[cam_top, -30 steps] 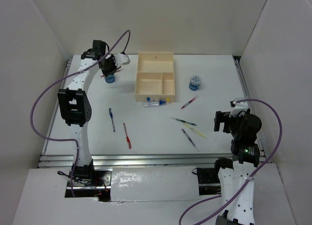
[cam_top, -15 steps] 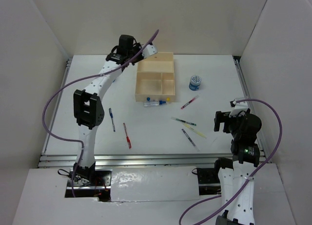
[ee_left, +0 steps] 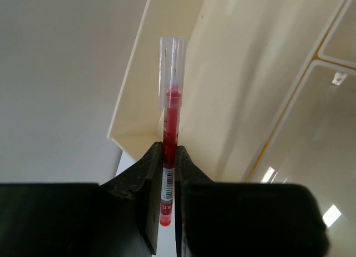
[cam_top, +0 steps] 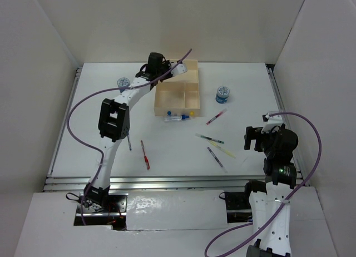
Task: Sort the stationery into containers
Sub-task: Place the pen in the storage box, then pick up the pen from the center of the board.
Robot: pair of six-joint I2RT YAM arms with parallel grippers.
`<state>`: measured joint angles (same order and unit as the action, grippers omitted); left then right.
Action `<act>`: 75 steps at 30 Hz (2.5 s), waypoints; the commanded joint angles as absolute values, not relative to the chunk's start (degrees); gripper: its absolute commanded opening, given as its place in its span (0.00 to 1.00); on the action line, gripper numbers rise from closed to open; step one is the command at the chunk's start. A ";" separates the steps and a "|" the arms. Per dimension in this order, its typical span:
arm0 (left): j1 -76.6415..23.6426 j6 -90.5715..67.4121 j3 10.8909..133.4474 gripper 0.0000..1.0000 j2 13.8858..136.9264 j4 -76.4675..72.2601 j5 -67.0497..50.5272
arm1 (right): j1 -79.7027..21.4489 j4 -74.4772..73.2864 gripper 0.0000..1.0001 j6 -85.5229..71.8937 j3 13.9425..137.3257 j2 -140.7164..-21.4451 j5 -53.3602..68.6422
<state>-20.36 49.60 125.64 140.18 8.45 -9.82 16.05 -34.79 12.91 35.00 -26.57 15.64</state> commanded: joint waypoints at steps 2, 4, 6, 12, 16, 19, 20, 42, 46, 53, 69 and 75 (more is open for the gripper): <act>-20.92 50.89 128.50 0.01 141.68 1.24 -13.09 | 16.61 -34.54 1.00 12.74 37.79 -27.16 15.12; -21.00 50.89 128.32 0.04 142.03 0.79 -14.14 | 16.79 -34.72 1.00 12.74 37.79 -27.16 15.12; -21.35 50.89 128.41 0.06 142.64 0.79 -14.68 | 16.70 -34.72 1.00 12.66 37.88 -27.25 15.12; -22.41 50.01 128.67 0.40 143.09 0.62 -13.37 | 16.87 -34.63 1.00 12.66 37.79 -27.07 15.12; -22.68 49.48 128.76 0.63 140.20 1.67 -13.27 | 16.87 -34.72 1.00 12.74 37.79 -26.72 15.29; -22.76 47.39 126.57 0.68 134.24 2.72 -12.49 | 16.79 -34.80 1.00 12.83 37.71 -26.28 15.47; -22.50 46.16 123.95 0.67 132.12 2.72 -12.13 | 16.87 -34.72 1.00 12.83 37.62 -26.28 15.56; -13.01 -14.41 67.15 0.90 66.44 31.89 0.61 | 16.87 -34.45 1.00 12.66 37.35 -24.26 16.00; -12.66 -18.62 63.90 0.45 69.08 38.05 3.95 | 16.79 -34.37 1.00 12.48 37.35 -24.17 15.65; -10.64 -22.23 57.92 0.48 73.64 37.53 6.68 | 16.79 -34.45 1.00 12.39 37.44 -24.79 15.47; -9.49 -22.76 58.71 0.49 89.72 32.96 1.32 | 16.87 -34.28 1.00 12.22 37.62 -25.66 15.03; -9.67 -22.24 58.62 0.50 94.21 30.32 1.58 | 16.87 -34.28 1.00 12.22 37.62 -25.75 14.94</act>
<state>-9.56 -21.41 57.30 92.40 32.45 2.24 16.56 -34.79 12.69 35.27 -25.39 15.42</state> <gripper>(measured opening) 0.495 0.998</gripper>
